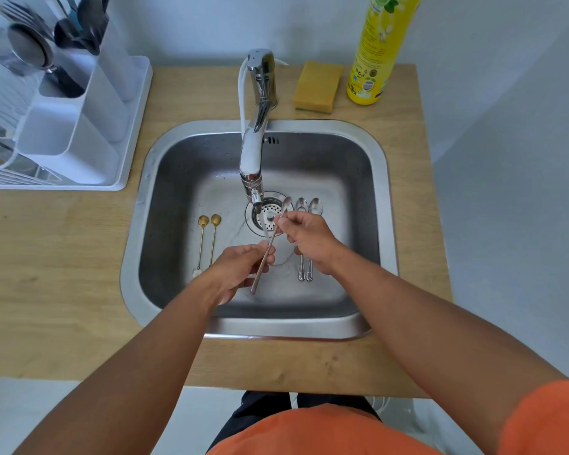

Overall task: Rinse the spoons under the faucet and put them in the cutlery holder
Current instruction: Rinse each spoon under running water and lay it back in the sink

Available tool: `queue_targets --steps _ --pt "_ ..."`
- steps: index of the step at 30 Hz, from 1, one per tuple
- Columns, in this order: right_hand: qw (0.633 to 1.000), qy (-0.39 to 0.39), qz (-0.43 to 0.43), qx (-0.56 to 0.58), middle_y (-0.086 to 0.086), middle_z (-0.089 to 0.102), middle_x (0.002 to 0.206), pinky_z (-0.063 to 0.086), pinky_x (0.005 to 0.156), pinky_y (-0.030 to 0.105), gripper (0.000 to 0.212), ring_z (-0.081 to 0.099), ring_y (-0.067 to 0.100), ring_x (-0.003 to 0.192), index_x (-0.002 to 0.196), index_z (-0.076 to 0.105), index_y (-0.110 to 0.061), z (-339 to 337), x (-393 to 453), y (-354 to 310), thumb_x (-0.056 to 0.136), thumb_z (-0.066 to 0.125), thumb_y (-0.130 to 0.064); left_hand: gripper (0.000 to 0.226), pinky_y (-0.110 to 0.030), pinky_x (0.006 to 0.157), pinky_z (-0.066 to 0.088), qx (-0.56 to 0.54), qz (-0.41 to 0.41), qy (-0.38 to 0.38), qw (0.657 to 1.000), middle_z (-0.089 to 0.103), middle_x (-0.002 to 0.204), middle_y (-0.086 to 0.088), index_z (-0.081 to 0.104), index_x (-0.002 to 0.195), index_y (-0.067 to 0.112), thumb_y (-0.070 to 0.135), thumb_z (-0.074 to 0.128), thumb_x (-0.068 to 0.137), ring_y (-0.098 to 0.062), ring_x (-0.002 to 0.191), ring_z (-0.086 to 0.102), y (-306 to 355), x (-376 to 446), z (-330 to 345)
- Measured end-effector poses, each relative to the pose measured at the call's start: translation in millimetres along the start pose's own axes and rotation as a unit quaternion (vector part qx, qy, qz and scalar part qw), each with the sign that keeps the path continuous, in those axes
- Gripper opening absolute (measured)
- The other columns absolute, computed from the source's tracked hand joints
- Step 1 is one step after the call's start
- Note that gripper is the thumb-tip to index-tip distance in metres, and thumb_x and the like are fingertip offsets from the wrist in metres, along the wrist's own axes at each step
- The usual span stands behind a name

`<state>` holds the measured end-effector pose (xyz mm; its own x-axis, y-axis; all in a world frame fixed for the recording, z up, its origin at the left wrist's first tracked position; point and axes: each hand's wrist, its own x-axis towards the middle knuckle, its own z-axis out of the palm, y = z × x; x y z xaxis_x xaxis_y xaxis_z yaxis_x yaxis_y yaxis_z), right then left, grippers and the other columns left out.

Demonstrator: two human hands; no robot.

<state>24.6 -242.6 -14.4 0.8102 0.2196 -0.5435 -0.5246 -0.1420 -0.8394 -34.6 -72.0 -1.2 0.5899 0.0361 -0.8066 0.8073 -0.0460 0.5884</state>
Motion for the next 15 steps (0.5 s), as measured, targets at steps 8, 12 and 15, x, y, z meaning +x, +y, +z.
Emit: queue_targets --steps 8,12,15 --pt "0.999 -0.004 0.028 0.032 -0.010 0.078 0.093 0.041 0.053 0.022 0.014 0.047 0.009 0.070 0.097 0.078 -0.025 7.5 -2.4 0.6 0.100 0.065 -0.028 0.027 -0.042 0.093 0.053 -0.015 -0.013 0.007 1.000 0.070 0.098 -0.001 0.076 0.109 0.017 0.040 0.067 0.100 -0.020 0.095 0.061 2.4 0.1 -5.1" --pt "1.000 0.012 0.005 0.023 -0.018 0.077 0.082 0.041 0.048 0.018 0.015 0.056 -0.009 0.055 0.093 0.078 -0.022 11.2 -1.4 0.7 0.100 0.066 -0.029 0.026 -0.038 0.085 0.052 0.044 0.017 0.043 0.998 0.070 0.100 -0.004 0.075 0.107 0.017 0.040 0.064 0.102 -0.019 0.091 0.061 6.1 1.5 -5.3" --pt "1.000 0.013 -0.002 0.012 -0.022 0.074 0.076 0.042 0.047 0.017 0.018 0.057 -0.011 0.055 0.087 0.079 -0.024 15.9 -2.8 3.0 0.099 0.066 -0.028 0.025 -0.034 0.079 0.052 0.053 0.044 0.049 0.996 0.069 0.098 -0.004 0.075 0.107 0.016 0.036 0.061 0.104 -0.019 0.087 0.061 14.4 3.5 -0.9"
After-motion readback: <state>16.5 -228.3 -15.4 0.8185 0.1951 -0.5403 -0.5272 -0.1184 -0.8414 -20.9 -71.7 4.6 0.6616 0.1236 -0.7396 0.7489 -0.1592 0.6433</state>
